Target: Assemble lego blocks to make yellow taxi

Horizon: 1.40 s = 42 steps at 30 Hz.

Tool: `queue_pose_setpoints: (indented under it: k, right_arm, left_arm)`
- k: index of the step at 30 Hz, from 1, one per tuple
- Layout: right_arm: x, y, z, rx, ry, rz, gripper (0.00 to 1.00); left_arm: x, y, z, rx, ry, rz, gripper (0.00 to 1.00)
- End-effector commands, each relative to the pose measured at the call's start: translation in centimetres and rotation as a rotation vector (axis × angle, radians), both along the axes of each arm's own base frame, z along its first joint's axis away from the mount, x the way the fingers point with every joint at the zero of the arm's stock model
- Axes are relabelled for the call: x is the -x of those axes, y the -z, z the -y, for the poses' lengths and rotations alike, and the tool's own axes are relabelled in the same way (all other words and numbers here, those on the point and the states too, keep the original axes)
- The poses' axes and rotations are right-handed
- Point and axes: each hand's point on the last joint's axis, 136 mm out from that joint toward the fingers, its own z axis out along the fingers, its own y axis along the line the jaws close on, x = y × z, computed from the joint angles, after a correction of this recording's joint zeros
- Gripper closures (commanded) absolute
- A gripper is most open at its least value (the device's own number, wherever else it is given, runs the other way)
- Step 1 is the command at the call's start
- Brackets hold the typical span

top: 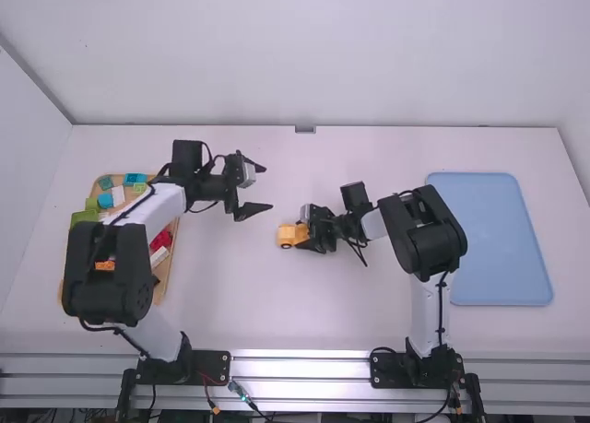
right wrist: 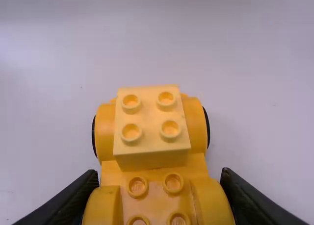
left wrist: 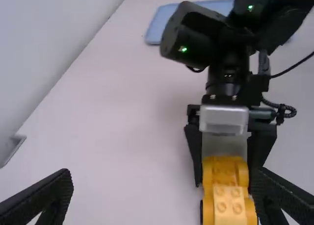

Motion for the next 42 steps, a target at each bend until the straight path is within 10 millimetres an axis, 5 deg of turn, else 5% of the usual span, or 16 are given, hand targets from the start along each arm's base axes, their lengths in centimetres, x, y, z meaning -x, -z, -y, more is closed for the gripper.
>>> queue_pose_setpoints:
  k: [1, 7, 15, 25, 32, 35, 36, 42]
  right_arm:
    - [-0.4, 1.2, 0.5, 0.055, 0.038, -0.013, 0.37]
    - [-1.0, 1.7, 0.9, 0.097, 0.068, 0.007, 0.26]
    - [-2.7, 0.4, 0.9, 0.087, 0.084, 0.033, 0.01]
    - [-2.9, -4.7, 4.2, 0.355, 0.145, 0.043, 0.01]
    - [-3.3, -9.0, 5.2, 0.393, 0.194, 0.117, 0.01]
    - [-3.7, -9.9, 5.2, 0.382, 0.202, 0.146, 0.01]
    - [-3.9, -10.1, 5.1, 0.378, 0.205, 0.157, 0.01]
    - [-4.1, -10.2, 4.9, 0.371, 0.207, 0.172, 0.01]
  left_arm:
    - [-0.1, -0.4, -1.6, 0.086, -0.075, -0.149, 0.01]
    - [-1.1, -0.4, -5.1, 0.155, -0.225, -0.306, 0.01]
    - [-0.9, 0.1, -6.7, 0.162, -0.271, -0.352, 0.01]
    - [-1.5, 1.5, -9.0, 0.164, -0.433, -0.504, 0.01]
    - [-1.2, 1.1, -10.6, 0.278, -0.504, -0.657, 0.01]
    - [-1.3, 1.5, -12.9, 0.321, -0.602, -0.732, 0.01]
    - [-1.6, 2.5, -15.3, 0.329, -0.733, -0.793, 0.01]
    - [0.0, 5.6, -22.7, 0.451, -1.158, -1.09, 0.01]
